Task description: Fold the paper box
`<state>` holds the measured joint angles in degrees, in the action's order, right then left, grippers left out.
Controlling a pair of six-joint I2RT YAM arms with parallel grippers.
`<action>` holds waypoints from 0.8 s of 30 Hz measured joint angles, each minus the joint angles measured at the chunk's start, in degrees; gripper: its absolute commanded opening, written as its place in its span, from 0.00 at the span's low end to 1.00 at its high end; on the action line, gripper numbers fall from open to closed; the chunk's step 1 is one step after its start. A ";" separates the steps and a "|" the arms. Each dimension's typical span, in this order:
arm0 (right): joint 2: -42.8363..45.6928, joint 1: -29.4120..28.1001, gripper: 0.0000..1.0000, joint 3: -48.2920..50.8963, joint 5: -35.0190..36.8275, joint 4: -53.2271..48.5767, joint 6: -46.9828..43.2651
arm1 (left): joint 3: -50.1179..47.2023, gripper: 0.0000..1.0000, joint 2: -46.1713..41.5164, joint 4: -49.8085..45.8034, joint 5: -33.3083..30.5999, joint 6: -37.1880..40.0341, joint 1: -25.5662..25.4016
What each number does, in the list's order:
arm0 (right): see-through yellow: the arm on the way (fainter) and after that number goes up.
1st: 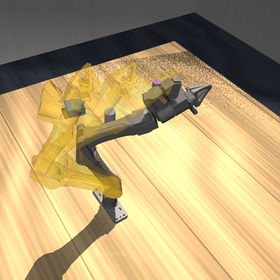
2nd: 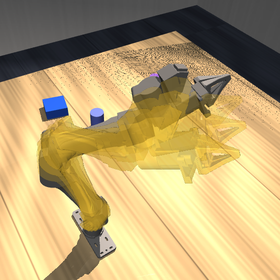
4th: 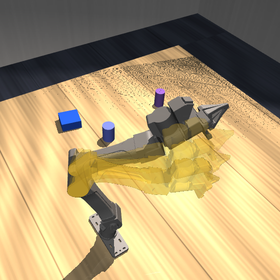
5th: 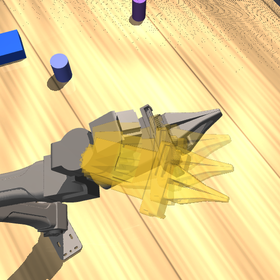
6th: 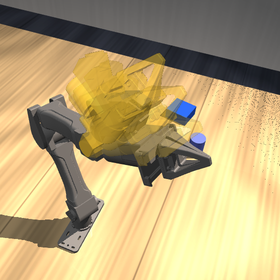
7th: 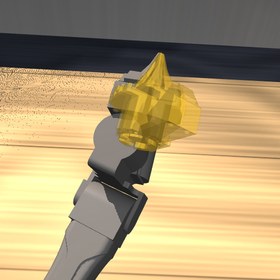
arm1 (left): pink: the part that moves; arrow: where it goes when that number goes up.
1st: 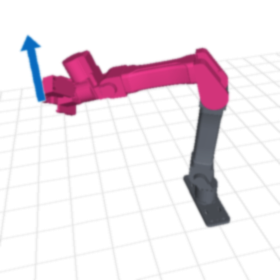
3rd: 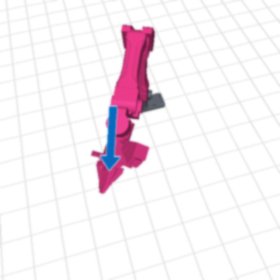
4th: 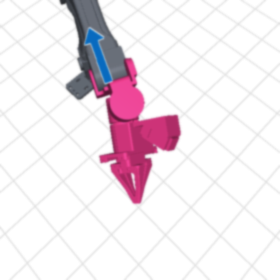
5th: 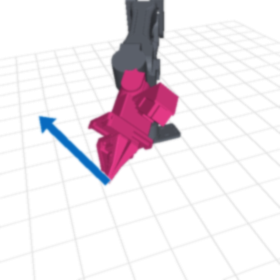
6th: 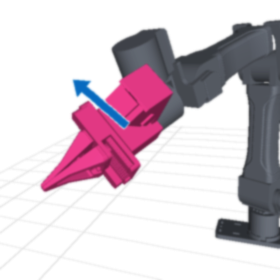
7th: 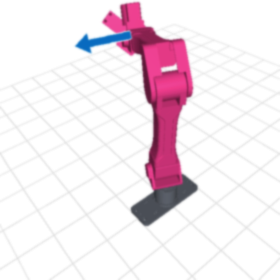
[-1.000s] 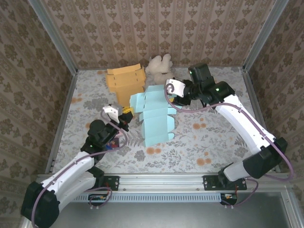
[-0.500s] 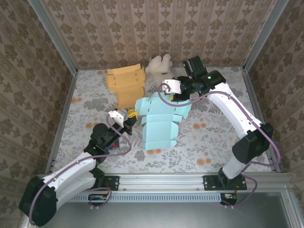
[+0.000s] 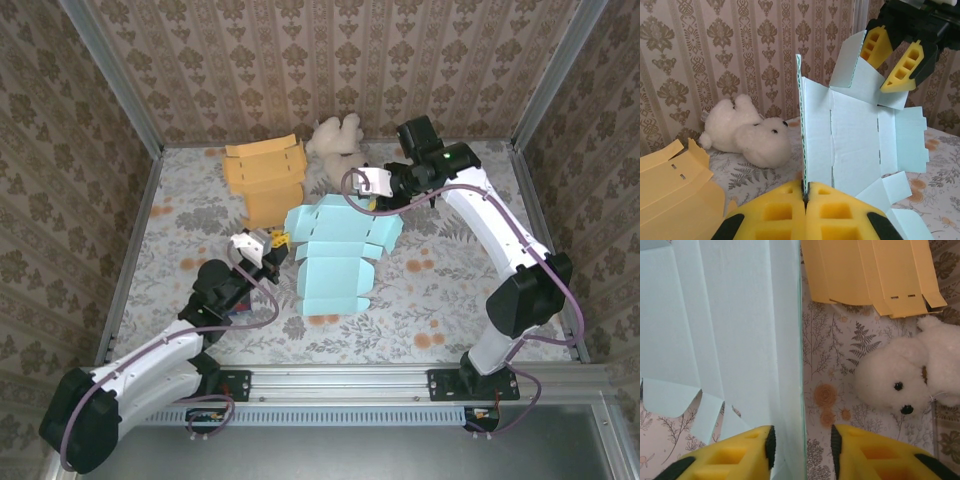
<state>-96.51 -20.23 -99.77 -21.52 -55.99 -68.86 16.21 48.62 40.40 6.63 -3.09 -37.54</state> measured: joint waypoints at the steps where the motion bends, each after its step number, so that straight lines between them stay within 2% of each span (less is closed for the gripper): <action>1: 0.00 0.00 0.32 0.00 -0.02 0.02 -0.02 | 0.00 0.00 0.09 0.00 -0.04 0.11 -0.02; 8: 0.00 -0.07 0.32 0.00 -0.09 0.02 -0.02 | 0.00 0.00 0.11 -0.02 -0.04 0.17 -0.33; 11: 0.00 -0.17 0.23 0.00 -0.09 0.00 -0.17 | 0.00 0.00 0.07 -0.02 -0.04 0.17 -0.37; 15: 0.00 -0.31 0.05 0.00 -0.15 -0.07 -0.33 | 0.00 0.00 -0.11 0.00 -0.09 0.17 -0.37; 17: -0.02 -0.55 0.00 0.00 -0.13 -0.35 -0.57 | 0.00 0.00 -0.17 0.02 -0.33 0.17 -0.44; 19: -0.02 -0.74 0.00 0.00 0.09 -0.96 -0.50 | 0.00 0.00 -0.26 -0.07 -0.87 0.15 -0.44; 20: -0.11 -0.92 0.00 0.00 0.22 -1.25 -0.52 | 0.00 0.02 -0.26 -0.15 -1.42 0.11 -0.44; 22: -0.74 -1.25 0.00 -0.57 0.57 -2.12 -0.44 | 0.04 0.19 -0.39 -1.16 -3.10 -0.50 -0.68; 24: -2.34 -1.77 0.00 -2.43 1.86 -3.87 0.02 | 0.52 0.24 -1.03 -3.56 -5.90 -2.56 -1.01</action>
<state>-98.85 -22.00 -102.19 -19.66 -59.86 -68.84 16.73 47.59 36.84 0.73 -5.65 -38.54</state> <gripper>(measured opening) 0.054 0.203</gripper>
